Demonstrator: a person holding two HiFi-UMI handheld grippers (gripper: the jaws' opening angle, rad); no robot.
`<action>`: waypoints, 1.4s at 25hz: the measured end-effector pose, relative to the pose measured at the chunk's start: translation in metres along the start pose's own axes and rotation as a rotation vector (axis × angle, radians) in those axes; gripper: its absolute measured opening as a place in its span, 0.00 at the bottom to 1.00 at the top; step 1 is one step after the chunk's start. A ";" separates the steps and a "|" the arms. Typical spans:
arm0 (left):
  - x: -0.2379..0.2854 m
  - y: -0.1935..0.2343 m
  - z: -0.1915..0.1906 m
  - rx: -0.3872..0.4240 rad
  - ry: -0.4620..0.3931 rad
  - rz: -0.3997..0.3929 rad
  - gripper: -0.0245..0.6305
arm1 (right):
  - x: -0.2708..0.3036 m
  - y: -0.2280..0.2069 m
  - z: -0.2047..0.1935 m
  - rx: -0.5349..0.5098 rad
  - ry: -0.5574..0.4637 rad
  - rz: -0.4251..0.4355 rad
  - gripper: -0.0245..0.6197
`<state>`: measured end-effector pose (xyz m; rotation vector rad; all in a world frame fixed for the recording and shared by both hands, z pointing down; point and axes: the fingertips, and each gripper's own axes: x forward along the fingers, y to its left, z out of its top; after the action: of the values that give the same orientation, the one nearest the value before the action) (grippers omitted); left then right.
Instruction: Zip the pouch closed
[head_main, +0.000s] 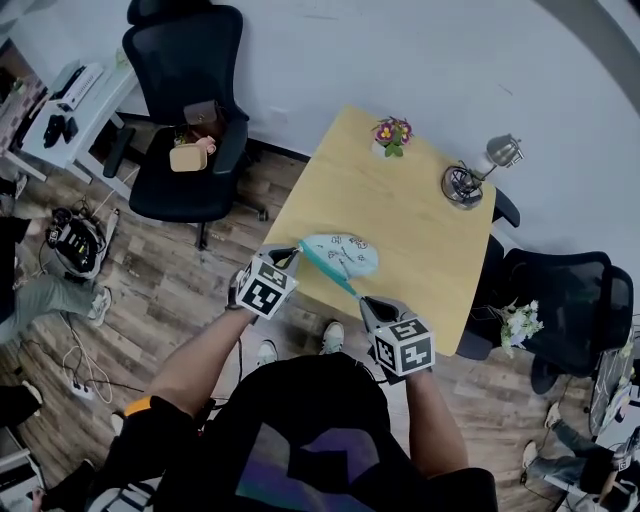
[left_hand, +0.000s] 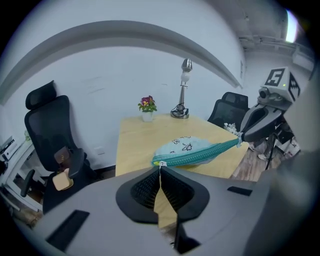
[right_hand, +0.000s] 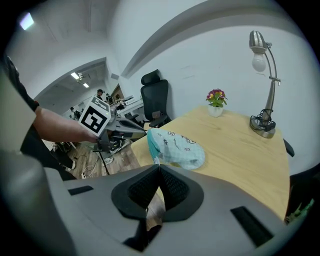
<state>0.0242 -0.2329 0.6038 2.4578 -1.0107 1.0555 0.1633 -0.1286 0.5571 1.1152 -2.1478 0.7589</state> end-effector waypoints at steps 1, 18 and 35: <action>0.001 -0.001 -0.001 -0.008 0.004 -0.004 0.06 | 0.003 0.000 -0.001 -0.006 0.005 -0.008 0.07; -0.043 -0.015 -0.013 -0.250 -0.076 -0.079 0.06 | 0.020 0.009 0.004 0.025 -0.011 -0.050 0.18; -0.208 -0.043 0.105 -0.141 -0.480 0.025 0.06 | -0.101 0.085 0.150 -0.043 -0.515 -0.180 0.06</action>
<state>0.0071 -0.1517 0.3820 2.6395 -1.2023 0.3796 0.1025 -0.1432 0.3679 1.5886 -2.4097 0.3651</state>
